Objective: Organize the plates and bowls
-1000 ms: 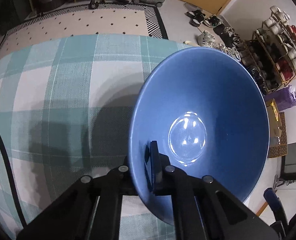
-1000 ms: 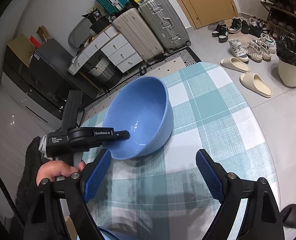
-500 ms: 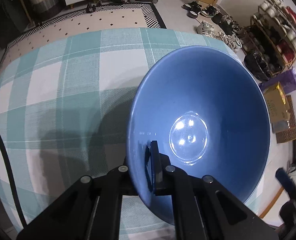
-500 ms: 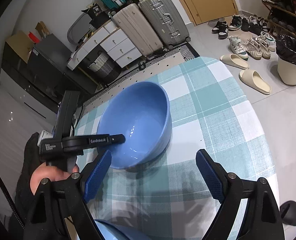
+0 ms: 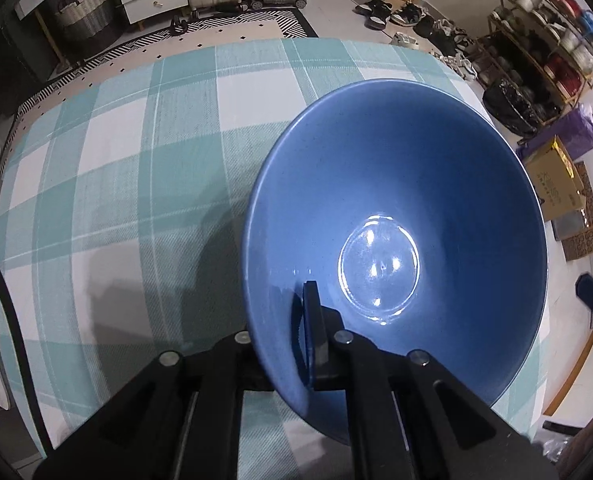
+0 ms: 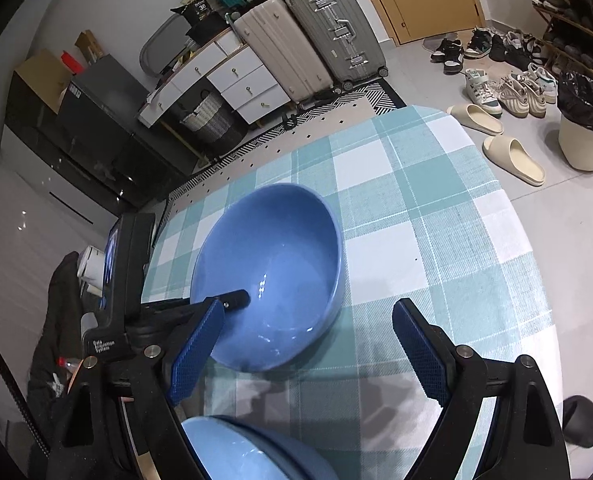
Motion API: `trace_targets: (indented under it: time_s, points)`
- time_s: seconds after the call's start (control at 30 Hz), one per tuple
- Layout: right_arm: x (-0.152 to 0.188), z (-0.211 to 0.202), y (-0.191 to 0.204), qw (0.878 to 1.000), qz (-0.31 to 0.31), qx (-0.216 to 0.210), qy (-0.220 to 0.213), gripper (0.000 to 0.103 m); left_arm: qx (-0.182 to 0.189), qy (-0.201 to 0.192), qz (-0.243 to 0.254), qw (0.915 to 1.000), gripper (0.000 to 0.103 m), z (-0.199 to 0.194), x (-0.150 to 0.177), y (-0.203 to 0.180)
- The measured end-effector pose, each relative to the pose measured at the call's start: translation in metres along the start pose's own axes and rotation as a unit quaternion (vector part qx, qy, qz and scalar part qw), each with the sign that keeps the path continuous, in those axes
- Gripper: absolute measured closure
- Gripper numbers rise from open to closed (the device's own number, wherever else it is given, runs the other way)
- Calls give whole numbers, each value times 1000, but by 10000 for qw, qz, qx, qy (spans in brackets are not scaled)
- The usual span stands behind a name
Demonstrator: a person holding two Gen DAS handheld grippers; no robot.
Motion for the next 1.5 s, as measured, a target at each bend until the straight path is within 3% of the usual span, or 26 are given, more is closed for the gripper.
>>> trace_targets:
  time_s: [0.33,0.47,0.87,1.0,1.07,1.13,1.37,1.5]
  points:
    - [16,0,14,9997,-161,101,151,15,-65,35,84,9999,97,-10,30,11]
    - [19,3,16,9988,-314,332,163,15,-35,27,105,9999,96,-13,39,9]
    - [10,12,20,9948,-647,735,288,15,160,105,-28,9998,90,-12,41,11]
    - [-3,9,20,9932,-714,922,3,15,163,13,10,9999,85,-19,42,11]
    - [-6,13,20,9926,-744,961,70,15,186,-8,-36,9998,71,-20,40,14]
    - [-9,18,21,9913,-809,1032,142,15,299,-53,-170,9994,65,-21,39,15]
    - [-10,52,11,9841,-962,1349,636,15,220,-51,-129,9997,65,-19,38,12]
    - [-5,70,6,9824,-958,1323,910,15,184,-84,-104,9997,65,-18,39,12]
Point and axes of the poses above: each gripper's, at about its wrist camera, not at the fingertips, and z roughly the way its jaws point, y to its left, x to its underside, the point moved 8 cm from there along z, roughly the way its jaws point, and after that the axes turned 6 degrees about z, right-handed, at the moved point
